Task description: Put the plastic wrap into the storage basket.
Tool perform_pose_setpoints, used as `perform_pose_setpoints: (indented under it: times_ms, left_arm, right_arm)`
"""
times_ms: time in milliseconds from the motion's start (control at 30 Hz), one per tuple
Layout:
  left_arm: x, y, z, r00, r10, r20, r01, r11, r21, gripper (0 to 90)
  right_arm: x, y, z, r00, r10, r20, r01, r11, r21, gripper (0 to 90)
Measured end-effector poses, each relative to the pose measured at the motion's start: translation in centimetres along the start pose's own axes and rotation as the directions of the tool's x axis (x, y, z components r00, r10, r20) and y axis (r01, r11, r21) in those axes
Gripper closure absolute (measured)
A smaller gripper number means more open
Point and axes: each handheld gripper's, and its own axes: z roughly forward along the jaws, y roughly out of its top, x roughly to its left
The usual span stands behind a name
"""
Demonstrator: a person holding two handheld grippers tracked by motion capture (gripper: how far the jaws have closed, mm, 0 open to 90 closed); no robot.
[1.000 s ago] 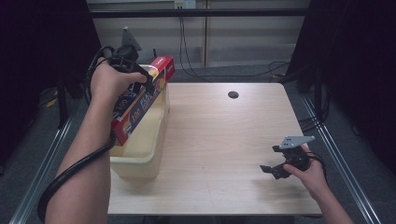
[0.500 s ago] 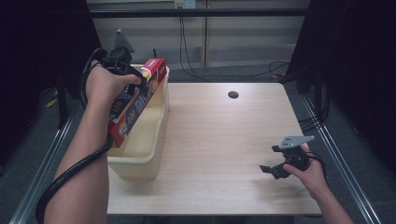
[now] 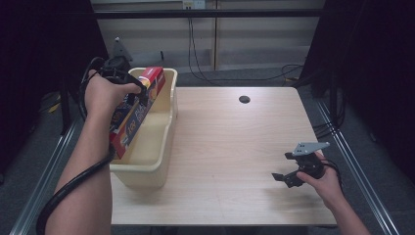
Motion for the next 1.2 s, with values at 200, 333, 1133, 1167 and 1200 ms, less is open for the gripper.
perform_pose_setpoints:
  times_ms: [200,333,1133,1167,1200]
  left_arm:
    - [0.1,-0.2,0.5,1.0000,-0.009,-0.002,0.009,1.0000,0.002,40.4]
    - [0.2,-0.3,1.1,0.9999,-0.015,0.000,0.015,0.9998,0.012,40.3]
    - [0.1,-0.9,3.7,0.9995,-0.029,0.009,0.028,0.9984,0.048,40.2]
    - [0.2,-1.0,3.9,0.9994,-0.034,0.011,0.033,0.9981,0.051,40.3]
    - [0.2,-1.0,4.0,0.9993,-0.036,0.012,0.035,0.9981,0.051,40.3]
  right_arm:
    - [0.1,0.0,0.0,1.0000,-0.002,-0.001,0.002,1.000,0.000,3.3]
    - [0.1,0.0,0.0,1.0000,-0.002,-0.002,0.002,1.000,0.000,3.3]
    - [0.0,0.0,0.0,1.0000,-0.002,0.000,0.002,1.000,0.002,3.3]
    - [0.0,0.0,0.0,1.0000,-0.004,-0.002,0.004,1.000,0.000,3.3]
    - [0.0,0.1,0.0,1.0000,-0.003,-0.003,0.003,1.000,0.000,3.3]
